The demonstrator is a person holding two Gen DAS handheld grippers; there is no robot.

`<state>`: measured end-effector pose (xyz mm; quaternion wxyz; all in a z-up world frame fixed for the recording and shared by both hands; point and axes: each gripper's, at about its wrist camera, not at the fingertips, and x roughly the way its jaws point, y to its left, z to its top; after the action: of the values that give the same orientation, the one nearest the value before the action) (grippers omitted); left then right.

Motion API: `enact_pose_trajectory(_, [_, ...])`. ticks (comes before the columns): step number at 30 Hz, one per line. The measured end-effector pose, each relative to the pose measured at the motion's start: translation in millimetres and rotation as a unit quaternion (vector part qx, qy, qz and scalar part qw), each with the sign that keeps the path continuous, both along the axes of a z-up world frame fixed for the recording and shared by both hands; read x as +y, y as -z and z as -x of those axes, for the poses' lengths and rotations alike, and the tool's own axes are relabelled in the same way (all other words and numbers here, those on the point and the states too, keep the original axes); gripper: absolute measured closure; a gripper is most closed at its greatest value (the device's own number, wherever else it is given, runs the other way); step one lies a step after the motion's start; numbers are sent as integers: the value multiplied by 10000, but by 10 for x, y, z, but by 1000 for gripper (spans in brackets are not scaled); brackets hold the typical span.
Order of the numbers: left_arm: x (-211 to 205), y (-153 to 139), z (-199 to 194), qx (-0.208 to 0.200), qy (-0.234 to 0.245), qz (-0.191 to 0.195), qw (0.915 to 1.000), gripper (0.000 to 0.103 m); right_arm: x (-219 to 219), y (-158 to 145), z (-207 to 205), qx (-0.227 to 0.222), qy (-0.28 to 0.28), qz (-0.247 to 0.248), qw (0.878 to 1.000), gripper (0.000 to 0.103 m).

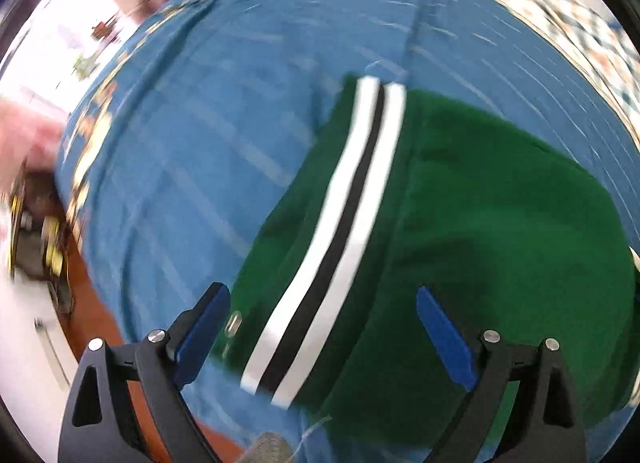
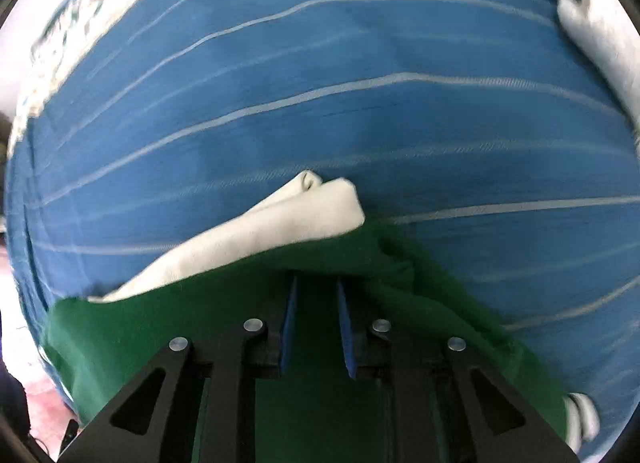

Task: Fold large clothes

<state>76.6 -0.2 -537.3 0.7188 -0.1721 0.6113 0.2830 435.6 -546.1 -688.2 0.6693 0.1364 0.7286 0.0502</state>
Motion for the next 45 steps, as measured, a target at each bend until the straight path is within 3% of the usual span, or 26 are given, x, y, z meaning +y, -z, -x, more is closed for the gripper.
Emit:
enact_pose_trajectory(4, [-3,-85,534,-234,-858,549,9945,8,-93,-566,322,-389,-665,-163,9969,81])
enact_pose_trajectory(6, [-27,-28,788,-562,-1407,1226,9808,8,-252,-785,592,-441,-705,-363,9959,78])
enact_pose_trajectory(7, [-54,88,891,-788,-1711,1762,9662,8,-358,-868,750,-419,-661,-427,9960,77])
enact_pose_trajectory(9, [-108,340,942,-1074,-2157,2449,9391,8,-543,-929,1035,-413,-476,-468,9969,77])
enact_pose_trajectory(12, [-107,644,837,-1644,-2498,2842,9109,9,-823,-833,1404,-357,-41,-657,9972,77])
enact_pose_trajectory(15, [-19,750,632,-1979,-2723,2369,9114,12,-934,-649,1606,-437,453,-701,9956,77])
enact_pose_trajectory(17, [49,749,527,-1931,-2925,2047,9139,51,-945,-554,1661,-397,556,-760,9948,77])
enact_pose_trajectory(18, [113,739,511,-2034,-2972,2040,9103,74,-900,-508,1686,-383,592,-776,9945,77])
enact_pose_trajectory(19, [182,690,470,-2099,-2974,2030,9090,79,-845,-484,1676,-373,603,-772,9945,77])
enact_pose_trajectory(24, [382,408,382,-2495,-2802,1762,9100,85,-670,-512,1664,-319,393,-921,9945,77])
enact_pose_trajectory(26, [487,427,360,-2582,-2685,1811,9102,85,-585,-498,1682,-250,226,-998,9944,77])
enact_pose_trajectory(27, [504,490,379,-2553,-2639,1854,9115,81,-536,-461,1683,-184,156,-1011,9946,77])
enact_pose_trajectory(30, [518,812,264,-2216,-2286,2141,9235,54,-417,-190,1698,191,139,-1047,9942,77])
enact_pose_trajectory(31, [492,900,256,-2226,-2210,2290,9215,48,-410,-123,1708,231,189,-1123,9932,77])
enact_pose_trajectory(33, [473,919,255,-2381,-2244,2313,9162,47,-409,-31,1721,263,279,-1180,9923,77])
enact_pose_trajectory(35, [471,882,191,-2510,-2376,2109,9144,49,-400,13,1722,249,304,-1319,9905,77])
enact_pose_trajectory(36, [471,842,186,-2529,-2416,2002,9152,67,-386,34,1714,261,297,-1381,9896,77])
enact_pose_trajectory(37, [457,776,157,-2502,-2403,1856,9193,79,-367,57,1709,293,267,-1405,9893,77])
enact_pose_trajectory(38, [450,654,91,-2463,-2327,1681,9257,83,-356,71,1713,317,229,-1407,9893,77])
enact_pose_trajectory(42, [487,185,-45,-2624,-1939,1157,9382,88,-256,26,1671,431,107,-1650,9853,77])
enact_pose_trajectory(45, [641,-258,-137,-2831,-1654,784,9415,89,-215,-132,1703,424,117,-1919,9804,77])
